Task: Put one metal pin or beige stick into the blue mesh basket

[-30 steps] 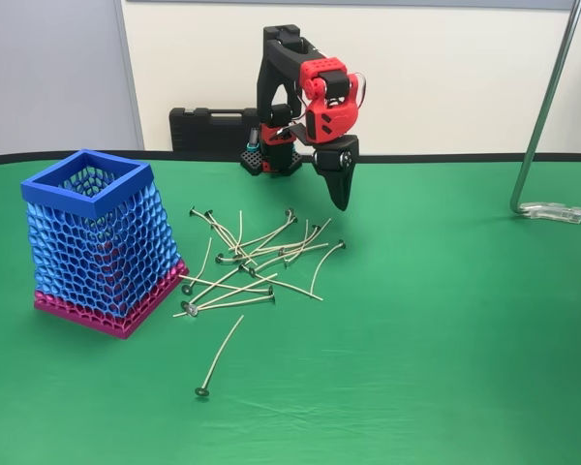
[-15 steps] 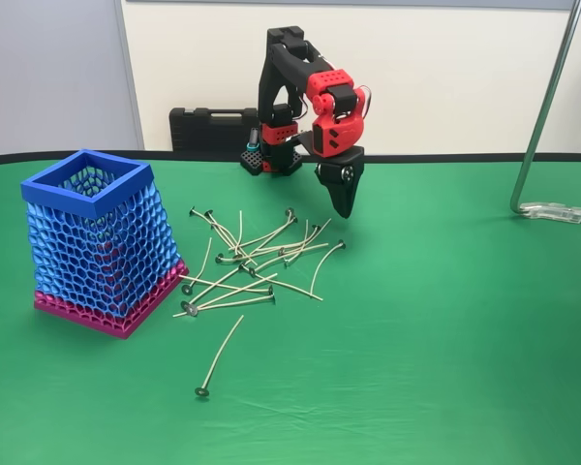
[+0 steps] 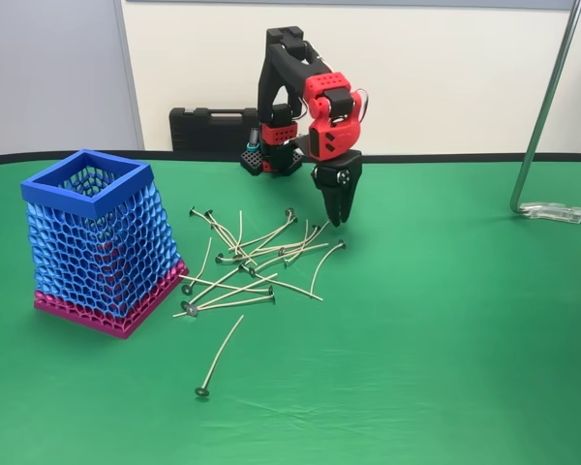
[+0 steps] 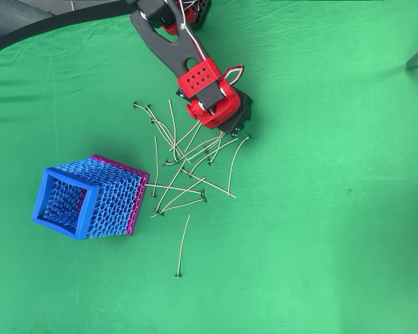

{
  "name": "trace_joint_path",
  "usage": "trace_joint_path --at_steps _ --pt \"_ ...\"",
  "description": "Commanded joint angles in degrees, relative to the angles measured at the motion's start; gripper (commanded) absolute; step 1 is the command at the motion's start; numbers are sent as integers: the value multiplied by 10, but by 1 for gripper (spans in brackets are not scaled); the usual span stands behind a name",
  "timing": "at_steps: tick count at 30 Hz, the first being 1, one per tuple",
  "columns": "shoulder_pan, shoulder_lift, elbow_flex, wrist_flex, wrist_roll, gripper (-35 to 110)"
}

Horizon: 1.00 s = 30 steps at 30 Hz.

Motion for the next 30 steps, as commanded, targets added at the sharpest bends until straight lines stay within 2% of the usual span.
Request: trace_joint_path --at_steps 1,11,30 --pt "-1 11 0 -9 6 16" --pt "4 -3 -2 -41 10 18" --pt "16 -29 -41 -36 5 18"
